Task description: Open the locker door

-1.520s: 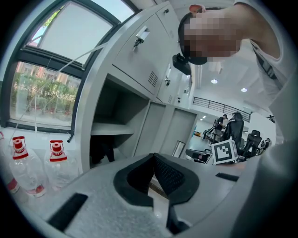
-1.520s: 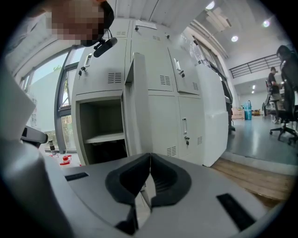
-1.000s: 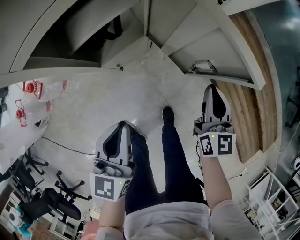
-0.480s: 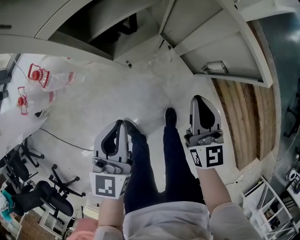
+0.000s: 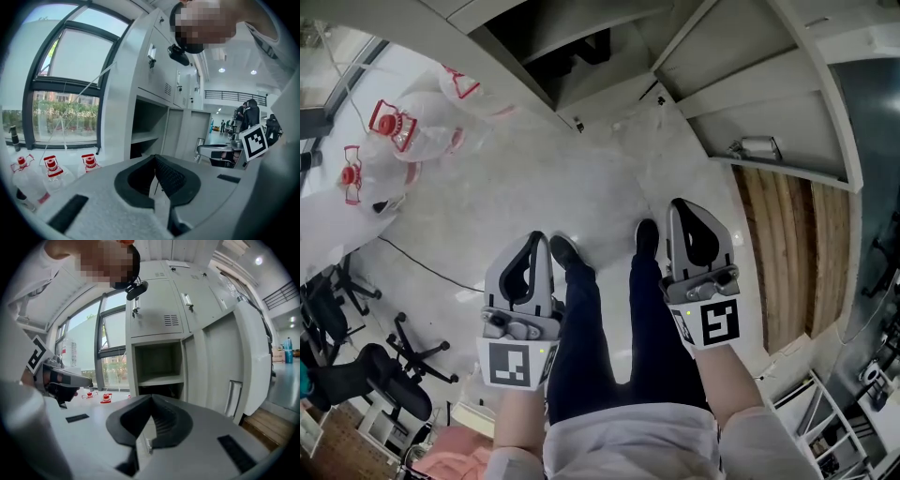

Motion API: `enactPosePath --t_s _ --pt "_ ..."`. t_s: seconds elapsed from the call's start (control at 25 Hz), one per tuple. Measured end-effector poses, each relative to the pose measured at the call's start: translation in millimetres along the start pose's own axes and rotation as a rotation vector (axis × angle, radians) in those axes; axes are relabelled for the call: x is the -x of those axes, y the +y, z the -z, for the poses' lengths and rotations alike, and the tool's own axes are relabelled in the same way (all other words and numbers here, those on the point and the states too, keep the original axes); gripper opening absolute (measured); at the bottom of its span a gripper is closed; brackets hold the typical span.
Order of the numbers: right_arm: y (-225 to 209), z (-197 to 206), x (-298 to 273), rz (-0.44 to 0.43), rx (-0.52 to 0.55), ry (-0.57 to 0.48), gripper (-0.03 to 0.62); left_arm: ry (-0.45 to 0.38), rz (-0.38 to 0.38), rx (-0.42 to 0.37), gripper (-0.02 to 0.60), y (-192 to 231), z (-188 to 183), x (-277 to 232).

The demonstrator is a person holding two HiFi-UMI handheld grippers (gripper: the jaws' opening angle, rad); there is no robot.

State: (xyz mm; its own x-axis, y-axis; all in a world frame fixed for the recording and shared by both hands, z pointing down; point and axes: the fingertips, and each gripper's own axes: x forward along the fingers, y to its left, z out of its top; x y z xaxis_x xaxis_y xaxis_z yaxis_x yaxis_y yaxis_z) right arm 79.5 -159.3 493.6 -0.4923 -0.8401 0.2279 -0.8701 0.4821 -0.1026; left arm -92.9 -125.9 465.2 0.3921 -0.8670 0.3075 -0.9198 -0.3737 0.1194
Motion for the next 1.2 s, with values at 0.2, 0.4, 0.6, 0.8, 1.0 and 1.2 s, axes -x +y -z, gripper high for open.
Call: enactPosePath --t_s 0.2,0.4,0.6,0.8,1.0,1.2 --pt "14 -3 -5 -0.033 0.004 0.005 0.012 -0.011 -0.020 -0.005 0.003 9 -3 6" --pt "24 -2 -7 -0.059 0.009 0.011 0.012 -0.003 -0.023 -0.004 0.003 12 -2 8" --pt "24 2 -6 -0.057 0.000 0.011 0.012 -0.005 -0.025 0.000 0.003 10 1 8" --pt "26 5 -7 -0.069 -0.014 0.018 0.012 0.025 -0.031 -0.006 0.003 9 3 6" --pt "24 5 -9 -0.064 -0.011 0.021 0.012 0.020 -0.028 -0.002 0.003 9 3 4" --pt "25 2 -9 -0.065 -0.015 0.008 0.012 0.021 -0.029 0.003 0.003 9 2 5"
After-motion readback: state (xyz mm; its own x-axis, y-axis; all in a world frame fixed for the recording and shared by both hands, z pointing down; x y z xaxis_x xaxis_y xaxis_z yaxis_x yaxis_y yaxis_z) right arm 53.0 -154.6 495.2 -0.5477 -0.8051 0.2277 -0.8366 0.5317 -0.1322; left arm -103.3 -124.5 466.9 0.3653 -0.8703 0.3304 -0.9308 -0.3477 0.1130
